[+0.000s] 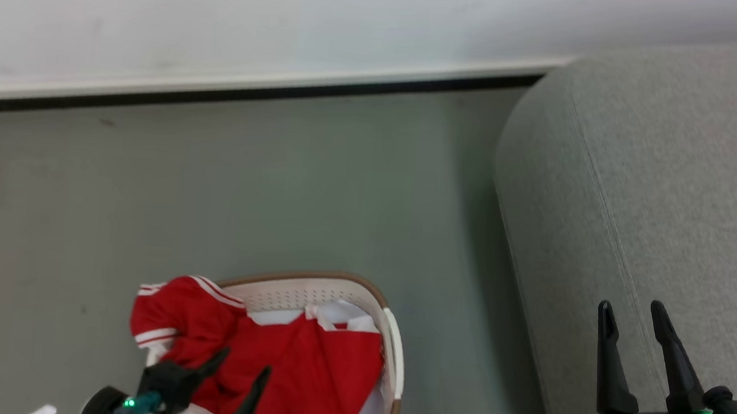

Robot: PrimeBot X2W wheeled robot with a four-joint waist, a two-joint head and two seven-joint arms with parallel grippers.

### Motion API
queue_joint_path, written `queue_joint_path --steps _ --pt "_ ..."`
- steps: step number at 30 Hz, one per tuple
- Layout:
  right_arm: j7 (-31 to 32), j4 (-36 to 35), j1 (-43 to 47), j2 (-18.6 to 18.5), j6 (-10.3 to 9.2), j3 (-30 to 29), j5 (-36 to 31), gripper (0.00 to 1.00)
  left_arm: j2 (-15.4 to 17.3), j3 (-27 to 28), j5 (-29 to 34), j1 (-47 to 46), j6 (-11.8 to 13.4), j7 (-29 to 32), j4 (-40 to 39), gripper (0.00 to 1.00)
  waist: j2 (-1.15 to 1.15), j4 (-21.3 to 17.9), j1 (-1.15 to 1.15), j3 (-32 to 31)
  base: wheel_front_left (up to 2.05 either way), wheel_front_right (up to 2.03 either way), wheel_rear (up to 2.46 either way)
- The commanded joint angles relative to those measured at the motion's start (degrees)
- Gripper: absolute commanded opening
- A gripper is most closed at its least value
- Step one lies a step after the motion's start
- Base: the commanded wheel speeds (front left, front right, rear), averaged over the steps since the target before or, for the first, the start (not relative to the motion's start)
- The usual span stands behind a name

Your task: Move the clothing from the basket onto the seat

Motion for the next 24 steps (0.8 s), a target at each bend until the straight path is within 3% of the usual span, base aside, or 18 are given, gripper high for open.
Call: queue_joint_path --steps 1,6,12,24 --pt "-0.02 -0.59 -1.14 -0.18 -0.12 -0.13 0.62 1.00 1.00 -1.41 -0.81 -2.67 0.09 -0.03 2.33 1.00 0.00 -3.18 -0.01 3.95 0.00 0.00 0.00" --pt "-0.02 -1.69 -2.25 -0.16 -0.12 0.03 2.14 1.00 2.61 -5.23 -3.09 -7.36 0.09 0.86 9.57 1.00 0.00 -5.40 -0.01 8.08 0.00 0.00 0.00" --pt "-0.02 -2.70 -3.15 -0.15 -0.12 -0.04 2.76 1.00 3.80 -10.85 -5.81 -11.67 0.09 7.07 17.67 1.00 0.00 -6.55 -0.01 12.54 0.00 0.00 0.00" --pt "-0.02 -5.03 -5.88 -0.17 -0.12 0.38 3.82 1.00 7.19 -16.92 -10.46 -18.22 0.10 11.68 24.42 1.00 0.00 -7.55 -0.01 20.84 0.00 0.00 0.00"
